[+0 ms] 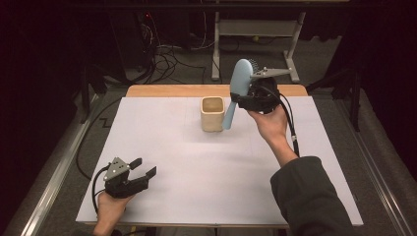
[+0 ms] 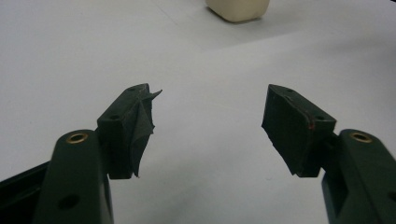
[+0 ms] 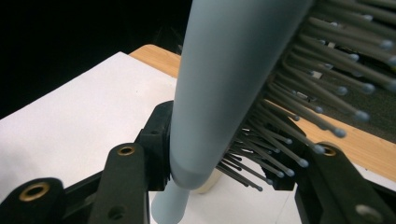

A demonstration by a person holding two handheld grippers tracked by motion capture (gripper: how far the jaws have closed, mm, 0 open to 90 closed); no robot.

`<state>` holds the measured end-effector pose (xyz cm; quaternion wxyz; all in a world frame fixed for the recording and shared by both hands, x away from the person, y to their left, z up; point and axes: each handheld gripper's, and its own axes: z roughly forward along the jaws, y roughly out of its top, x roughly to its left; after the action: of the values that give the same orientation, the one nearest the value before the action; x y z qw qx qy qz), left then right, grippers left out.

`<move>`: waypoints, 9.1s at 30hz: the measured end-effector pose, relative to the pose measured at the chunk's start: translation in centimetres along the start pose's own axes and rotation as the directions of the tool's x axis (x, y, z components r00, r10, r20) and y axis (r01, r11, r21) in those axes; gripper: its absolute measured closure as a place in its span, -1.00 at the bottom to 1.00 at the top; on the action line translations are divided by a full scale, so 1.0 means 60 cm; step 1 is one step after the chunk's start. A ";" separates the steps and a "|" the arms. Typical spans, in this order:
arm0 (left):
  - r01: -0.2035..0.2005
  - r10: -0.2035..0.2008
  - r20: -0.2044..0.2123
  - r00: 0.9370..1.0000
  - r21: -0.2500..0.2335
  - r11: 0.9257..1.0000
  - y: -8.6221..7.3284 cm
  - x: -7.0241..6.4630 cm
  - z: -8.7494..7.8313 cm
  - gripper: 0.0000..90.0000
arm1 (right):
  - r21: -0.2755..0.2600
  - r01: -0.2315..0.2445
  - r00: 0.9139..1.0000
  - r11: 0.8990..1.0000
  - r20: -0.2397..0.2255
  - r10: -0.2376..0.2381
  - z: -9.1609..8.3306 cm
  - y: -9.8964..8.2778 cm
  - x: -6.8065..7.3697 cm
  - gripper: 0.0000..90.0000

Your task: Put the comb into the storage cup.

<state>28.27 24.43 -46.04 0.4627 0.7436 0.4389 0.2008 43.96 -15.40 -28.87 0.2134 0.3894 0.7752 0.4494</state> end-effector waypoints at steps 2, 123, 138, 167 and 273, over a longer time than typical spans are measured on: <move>0.000 0.000 0.001 1.000 0.002 1.000 0.000 0.000 0.000 -0.25 | -0.003 0.002 1.000 1.000 0.000 -0.002 0.001 0.003 0.000 0.18; 0.001 -0.002 0.026 1.000 0.011 1.000 0.000 0.000 0.004 -0.25 | 0.010 0.017 0.992 1.000 0.126 -0.018 0.126 0.049 0.018 0.14; 0.001 -0.001 0.026 1.000 0.011 1.000 0.000 0.000 0.004 -0.26 | 0.054 0.008 0.993 0.999 0.115 -0.014 0.140 0.033 0.015 0.14; 0.000 0.000 0.027 1.000 0.009 1.000 0.000 0.001 0.002 -0.26 | 0.097 0.009 0.994 0.995 0.103 -0.019 0.162 0.015 0.022 0.14; 0.001 -0.001 0.021 1.000 0.012 1.000 0.000 0.001 0.001 -0.26 | 0.144 -0.082 0.996 0.986 0.053 0.075 0.149 -0.053 -0.027 -0.25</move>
<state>28.38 24.44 -46.07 0.4628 0.7483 0.4356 0.1902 49.72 -12.90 -36.16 0.1847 0.4450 0.7847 0.3900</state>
